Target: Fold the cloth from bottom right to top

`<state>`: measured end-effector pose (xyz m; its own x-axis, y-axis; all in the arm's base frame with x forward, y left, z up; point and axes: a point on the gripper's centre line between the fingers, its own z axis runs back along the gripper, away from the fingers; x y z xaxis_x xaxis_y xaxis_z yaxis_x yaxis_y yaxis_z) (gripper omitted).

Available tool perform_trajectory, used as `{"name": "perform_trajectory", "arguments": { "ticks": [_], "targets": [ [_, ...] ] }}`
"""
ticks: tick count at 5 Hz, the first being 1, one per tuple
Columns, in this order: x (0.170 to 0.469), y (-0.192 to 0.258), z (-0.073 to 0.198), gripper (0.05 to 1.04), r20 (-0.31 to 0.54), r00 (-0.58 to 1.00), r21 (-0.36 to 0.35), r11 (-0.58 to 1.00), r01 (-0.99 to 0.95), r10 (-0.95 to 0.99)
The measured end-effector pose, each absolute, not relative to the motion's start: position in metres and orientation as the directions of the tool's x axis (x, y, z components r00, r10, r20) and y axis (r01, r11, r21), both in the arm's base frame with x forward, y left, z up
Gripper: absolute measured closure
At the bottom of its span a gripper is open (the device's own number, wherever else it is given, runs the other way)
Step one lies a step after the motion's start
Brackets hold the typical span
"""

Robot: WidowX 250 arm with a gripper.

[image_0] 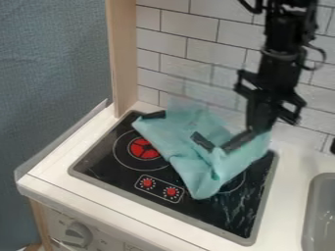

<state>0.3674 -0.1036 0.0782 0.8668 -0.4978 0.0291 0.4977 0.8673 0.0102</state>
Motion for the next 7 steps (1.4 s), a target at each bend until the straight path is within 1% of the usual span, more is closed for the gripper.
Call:
{"name": "perform_trajectory", "arguments": {
  "ticks": [1,3,4,5,6,7],
  "targets": [
    [0.386,-0.081,0.074,1.035,0.003,0.891,0.008,0.891,0.453,-0.453],
    [0.402,-0.05,0.069,1.035,-0.008,0.905,0.037,0.905,0.425,-0.425],
    [0.403,-0.035,0.05,1.035,0.034,0.91,0.034,0.91,0.413,-0.414],
    [0.404,-0.022,0.037,1.035,0.074,0.916,0.02,0.919,0.393,-0.393],
    [0.408,-0.021,0.037,1.013,0.099,0.911,0.025,0.916,0.399,-0.4],
    [0.411,-0.021,0.037,0.855,0.116,0.918,0.029,0.925,0.379,-0.38]
  ]
}}
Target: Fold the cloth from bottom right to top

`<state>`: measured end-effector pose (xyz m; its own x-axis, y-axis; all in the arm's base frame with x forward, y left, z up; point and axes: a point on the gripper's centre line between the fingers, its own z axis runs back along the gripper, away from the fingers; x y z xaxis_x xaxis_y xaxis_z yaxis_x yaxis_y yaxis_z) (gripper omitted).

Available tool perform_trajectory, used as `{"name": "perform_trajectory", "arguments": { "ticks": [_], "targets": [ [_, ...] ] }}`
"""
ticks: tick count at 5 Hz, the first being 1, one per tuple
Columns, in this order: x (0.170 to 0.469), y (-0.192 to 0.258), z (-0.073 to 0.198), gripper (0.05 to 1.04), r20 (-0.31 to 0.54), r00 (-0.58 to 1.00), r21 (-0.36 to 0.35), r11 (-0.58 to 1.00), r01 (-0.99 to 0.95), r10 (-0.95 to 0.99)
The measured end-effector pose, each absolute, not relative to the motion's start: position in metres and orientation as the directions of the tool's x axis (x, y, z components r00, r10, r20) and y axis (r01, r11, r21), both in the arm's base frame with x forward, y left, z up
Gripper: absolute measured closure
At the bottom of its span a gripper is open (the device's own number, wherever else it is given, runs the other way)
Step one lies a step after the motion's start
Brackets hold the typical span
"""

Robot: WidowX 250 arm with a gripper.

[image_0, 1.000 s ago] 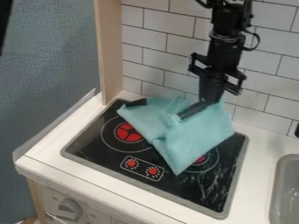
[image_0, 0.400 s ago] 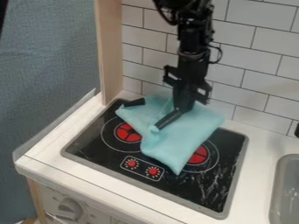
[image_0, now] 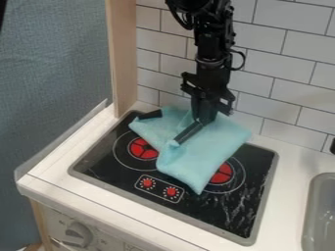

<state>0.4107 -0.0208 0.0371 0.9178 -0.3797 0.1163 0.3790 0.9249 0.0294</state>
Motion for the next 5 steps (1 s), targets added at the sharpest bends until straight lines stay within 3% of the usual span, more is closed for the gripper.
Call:
{"name": "perform_trajectory", "arguments": {
  "ticks": [2,3,5],
  "targets": [
    [0.41,-0.019,0.035,0.297,0.113,0.925,0.038,0.931,0.362,-0.364],
    [0.406,-0.02,0.035,0.07,0.082,0.924,0.059,0.928,0.369,-0.373],
    [0.407,-0.018,0.072,0.084,0.148,0.919,0.111,0.929,0.353,-0.366]
  ]
}}
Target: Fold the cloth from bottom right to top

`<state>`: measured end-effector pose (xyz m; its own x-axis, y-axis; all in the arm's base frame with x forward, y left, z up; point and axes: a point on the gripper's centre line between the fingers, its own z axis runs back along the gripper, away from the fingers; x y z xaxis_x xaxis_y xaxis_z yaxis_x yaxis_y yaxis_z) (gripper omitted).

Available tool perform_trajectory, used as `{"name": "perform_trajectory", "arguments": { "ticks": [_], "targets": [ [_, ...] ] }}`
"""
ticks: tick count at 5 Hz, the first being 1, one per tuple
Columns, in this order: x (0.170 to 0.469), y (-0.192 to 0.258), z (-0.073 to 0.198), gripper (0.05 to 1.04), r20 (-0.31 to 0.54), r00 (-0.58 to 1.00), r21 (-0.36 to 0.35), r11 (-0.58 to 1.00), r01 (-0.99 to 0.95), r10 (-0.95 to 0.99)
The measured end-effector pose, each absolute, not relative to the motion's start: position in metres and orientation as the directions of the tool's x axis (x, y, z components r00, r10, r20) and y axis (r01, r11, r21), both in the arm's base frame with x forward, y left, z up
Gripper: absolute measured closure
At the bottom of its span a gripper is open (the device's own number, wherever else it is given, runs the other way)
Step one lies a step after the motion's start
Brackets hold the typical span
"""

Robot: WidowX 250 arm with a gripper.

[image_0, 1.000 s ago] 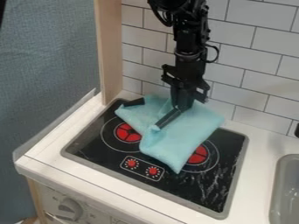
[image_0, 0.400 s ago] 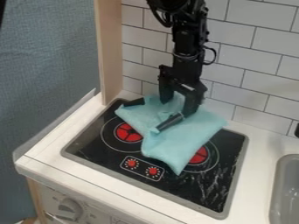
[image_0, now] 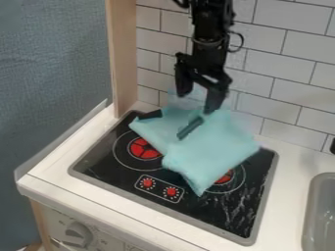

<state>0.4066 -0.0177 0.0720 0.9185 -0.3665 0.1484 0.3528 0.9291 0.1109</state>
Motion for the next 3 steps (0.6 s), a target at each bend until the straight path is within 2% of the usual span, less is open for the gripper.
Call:
{"name": "perform_trajectory", "arguments": {
  "ticks": [2,3],
  "targets": [
    [0.392,-0.019,0.108,0.084,0.204,0.907,0.161,0.927,0.34,-0.368],
    [0.383,-0.027,0.098,0.084,0.197,0.918,0.111,0.938,0.327,-0.344]
  ]
}}
